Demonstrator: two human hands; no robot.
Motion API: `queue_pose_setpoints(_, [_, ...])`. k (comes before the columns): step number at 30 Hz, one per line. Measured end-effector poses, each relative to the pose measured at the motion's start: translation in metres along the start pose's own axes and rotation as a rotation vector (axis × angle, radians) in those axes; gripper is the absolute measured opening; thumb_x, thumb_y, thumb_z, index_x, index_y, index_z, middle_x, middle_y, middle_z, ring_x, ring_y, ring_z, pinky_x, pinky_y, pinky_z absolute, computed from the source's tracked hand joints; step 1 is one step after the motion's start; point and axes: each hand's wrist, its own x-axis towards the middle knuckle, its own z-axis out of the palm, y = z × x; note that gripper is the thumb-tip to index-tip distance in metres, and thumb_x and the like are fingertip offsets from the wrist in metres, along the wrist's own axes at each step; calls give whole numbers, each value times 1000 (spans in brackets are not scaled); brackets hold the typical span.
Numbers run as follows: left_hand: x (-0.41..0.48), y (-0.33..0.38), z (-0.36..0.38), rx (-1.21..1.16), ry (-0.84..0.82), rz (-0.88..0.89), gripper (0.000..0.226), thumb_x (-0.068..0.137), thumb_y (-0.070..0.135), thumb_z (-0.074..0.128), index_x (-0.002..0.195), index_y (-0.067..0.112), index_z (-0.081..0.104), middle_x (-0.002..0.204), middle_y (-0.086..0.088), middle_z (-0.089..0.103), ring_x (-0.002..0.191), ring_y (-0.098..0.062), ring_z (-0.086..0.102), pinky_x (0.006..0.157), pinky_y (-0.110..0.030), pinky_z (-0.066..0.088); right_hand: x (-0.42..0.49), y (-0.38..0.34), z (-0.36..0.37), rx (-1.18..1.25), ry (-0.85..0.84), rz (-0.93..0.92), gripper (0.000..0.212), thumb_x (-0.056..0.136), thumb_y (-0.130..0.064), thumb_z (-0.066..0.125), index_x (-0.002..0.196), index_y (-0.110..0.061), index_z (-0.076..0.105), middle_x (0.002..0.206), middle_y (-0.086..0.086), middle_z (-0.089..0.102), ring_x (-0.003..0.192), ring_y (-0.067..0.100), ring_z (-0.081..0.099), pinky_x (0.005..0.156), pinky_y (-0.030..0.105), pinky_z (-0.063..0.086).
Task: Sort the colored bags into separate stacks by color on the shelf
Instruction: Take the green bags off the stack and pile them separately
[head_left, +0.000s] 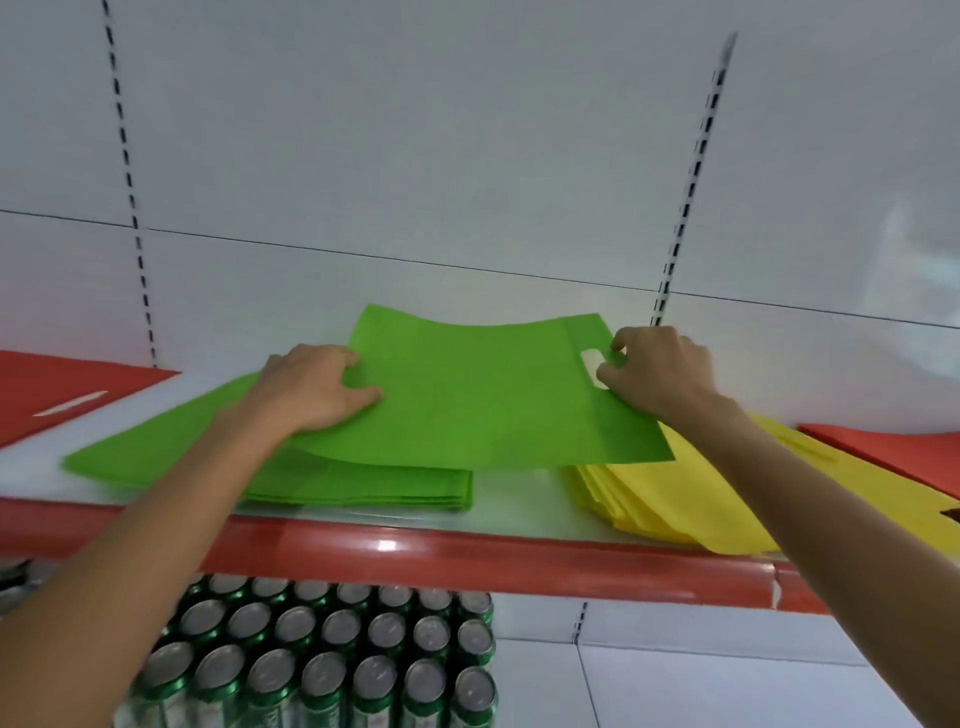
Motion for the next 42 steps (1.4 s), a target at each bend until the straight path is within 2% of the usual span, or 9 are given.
queue_pose_setpoints(8, [2, -132, -24, 101, -65, 54, 60, 87, 52, 51, 136, 18, 44, 141, -6, 46, 129, -27, 42, 103, -38, 34, -17, -136, 35, 80, -43, 67, 35, 89, -36, 54, 114, -11, 61, 108, 13, 62, 97, 32, 59, 71, 31, 37])
queue_pose_setpoints(11, [1, -162, -26, 105, -98, 70, 61, 86, 54, 51, 134, 16, 46, 140, -6, 47, 128, -27, 43, 102, -37, 38, -19, -169, 40, 63, -47, 77, 35, 90, -35, 53, 115, -12, 60, 112, 13, 61, 102, 33, 58, 74, 32, 39])
queue_pose_setpoints(15, [-5, -185, -23, 92, -160, 83, 68, 83, 60, 51, 135, 16, 44, 144, -3, 43, 130, -25, 41, 102, -37, 35, -27, -197, 45, 43, -77, 85, 34, 89, -31, 53, 115, -12, 60, 114, 13, 61, 104, 33, 57, 79, 33, 42])
queue_pose_setpoints(20, [-5, -205, -15, 22, -244, 97, 68, 82, 62, 50, 129, 12, 48, 137, -6, 47, 124, -24, 46, 100, -37, 39, -37, -211, 52, 16, -121, 119, 33, 88, -29, 53, 115, -11, 60, 116, 13, 60, 104, 33, 57, 78, 33, 44])
queue_pose_setpoints(24, [-4, -211, -10, 15, -324, 115, 74, 87, 61, 42, 143, 14, 32, 147, -10, 35, 132, -25, 37, 107, -41, 34, -44, -212, 54, -11, -153, 141, 34, 91, -30, 52, 116, -9, 60, 114, 13, 61, 102, 32, 58, 74, 32, 43])
queue_pose_setpoints(28, [0, -211, -10, -9, -320, 145, 75, 86, 61, 44, 145, 16, 29, 148, -11, 32, 134, -26, 35, 108, -41, 33, -44, -209, 54, 1, -158, 174, 31, 90, -25, 53, 114, -8, 60, 114, 14, 61, 102, 32, 58, 75, 34, 46])
queue_pose_setpoints(33, [3, -204, -8, -30, -378, 143, 77, 86, 62, 43, 147, 20, 24, 152, -11, 25, 138, -27, 29, 110, -40, 30, -44, -200, 55, 35, -154, 209, 24, 88, -15, 52, 109, -4, 60, 109, 15, 60, 95, 32, 57, 69, 31, 44])
queue_pose_setpoints(37, [2, -201, -6, -20, -375, 126, 74, 85, 66, 40, 146, 25, 26, 152, -10, 27, 138, -26, 29, 110, -40, 30, -44, -193, 61, 58, -151, 198, 25, 88, -17, 54, 106, -2, 62, 109, 16, 62, 97, 32, 57, 67, 30, 42])
queue_pose_setpoints(42, [4, -190, -16, 72, -272, 135, 74, 87, 66, 32, 146, 21, 26, 151, -12, 28, 137, -27, 31, 110, -44, 29, -40, -184, 51, 74, -89, 178, 31, 91, -26, 53, 108, -4, 64, 113, 14, 62, 105, 32, 56, 75, 34, 44])
